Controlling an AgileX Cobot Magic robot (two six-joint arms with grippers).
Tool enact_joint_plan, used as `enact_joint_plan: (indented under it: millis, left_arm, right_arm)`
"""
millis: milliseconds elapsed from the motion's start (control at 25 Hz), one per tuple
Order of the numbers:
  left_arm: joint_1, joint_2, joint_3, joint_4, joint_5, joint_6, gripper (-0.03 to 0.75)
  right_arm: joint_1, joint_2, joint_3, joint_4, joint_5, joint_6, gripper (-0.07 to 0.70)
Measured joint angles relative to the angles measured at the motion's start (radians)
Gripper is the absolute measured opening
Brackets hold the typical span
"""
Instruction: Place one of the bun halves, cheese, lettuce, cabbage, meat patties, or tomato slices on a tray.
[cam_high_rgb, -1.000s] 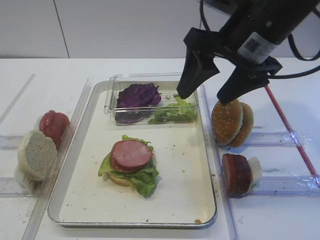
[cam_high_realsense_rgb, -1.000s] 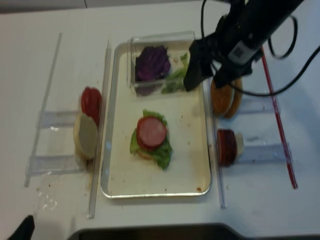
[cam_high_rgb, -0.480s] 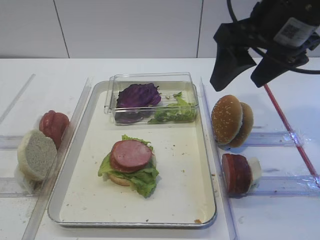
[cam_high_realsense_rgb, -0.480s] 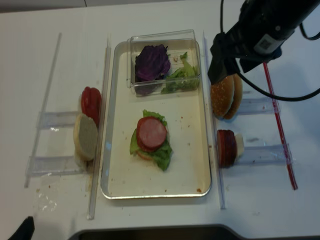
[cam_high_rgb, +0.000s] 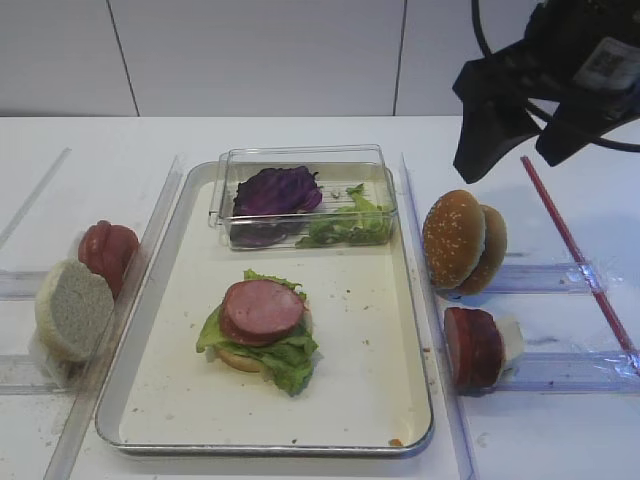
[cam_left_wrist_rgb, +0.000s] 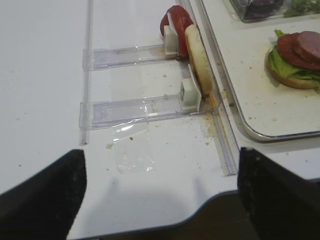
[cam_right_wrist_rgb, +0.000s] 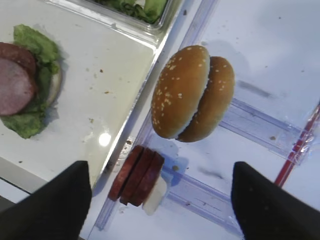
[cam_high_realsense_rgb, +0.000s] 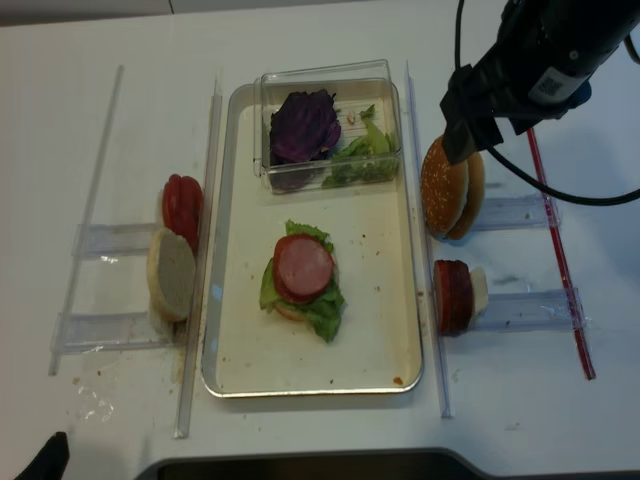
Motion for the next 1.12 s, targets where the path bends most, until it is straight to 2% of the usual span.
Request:
enact_joint_plan:
  millis: [1120]
  left_arm:
    - [0.000,0.000,0.000,0.000,0.000,0.000,0.566]
  right_arm:
    - [0.000,0.000,0.000,-0.161,0.000,0.029,0.580]
